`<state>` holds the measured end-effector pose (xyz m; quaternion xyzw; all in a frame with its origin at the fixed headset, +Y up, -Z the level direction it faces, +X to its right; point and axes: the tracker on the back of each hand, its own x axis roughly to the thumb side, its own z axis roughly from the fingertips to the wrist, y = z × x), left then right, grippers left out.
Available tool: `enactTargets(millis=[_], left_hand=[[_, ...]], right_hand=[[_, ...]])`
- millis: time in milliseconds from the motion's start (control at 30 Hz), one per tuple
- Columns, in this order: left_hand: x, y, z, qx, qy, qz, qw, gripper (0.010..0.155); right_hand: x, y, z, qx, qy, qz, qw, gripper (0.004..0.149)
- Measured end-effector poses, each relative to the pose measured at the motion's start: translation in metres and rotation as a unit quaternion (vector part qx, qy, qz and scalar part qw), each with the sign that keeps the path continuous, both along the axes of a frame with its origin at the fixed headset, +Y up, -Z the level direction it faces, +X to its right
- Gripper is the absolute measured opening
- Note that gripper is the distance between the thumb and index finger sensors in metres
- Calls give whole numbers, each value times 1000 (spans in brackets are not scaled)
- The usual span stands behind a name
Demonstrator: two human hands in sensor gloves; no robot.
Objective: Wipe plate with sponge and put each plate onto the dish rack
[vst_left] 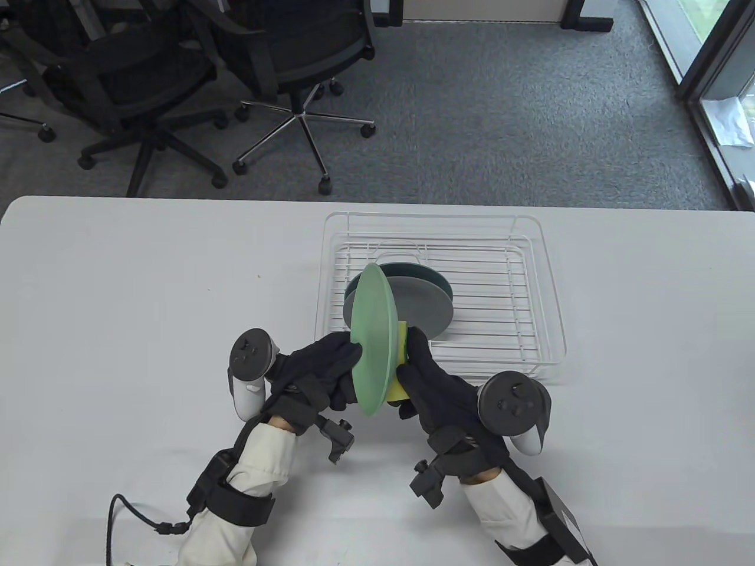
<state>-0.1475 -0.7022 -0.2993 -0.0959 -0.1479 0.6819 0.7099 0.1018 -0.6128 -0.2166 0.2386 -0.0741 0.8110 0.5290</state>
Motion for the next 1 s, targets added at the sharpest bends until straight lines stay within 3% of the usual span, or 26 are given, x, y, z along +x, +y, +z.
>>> enactTargets(millis=[133,267,467,600,833,1000], left_hand=[[7,-4,0,-3,-14,-18,1000,43],[15,-4,2,7,-29,-47,998,43],[23,-1,5,22,-57,-60,996,42],[26,3,9,24,-57,-39,997,42],[-1,9,5,36,47,-18,998,41],[-24,10,-1,57,105,-50,992,41]], right_hand=[[15,11,7,41,-40,-28,998,65],[26,7,-1,43,-71,-47,995,64],[31,-16,-24,19,-78,-75,994,62],[22,-38,-38,-38,-26,-111,993,62],[0,-57,-44,-127,76,-146,978,62],[10,-49,-44,-115,107,-181,971,61]])
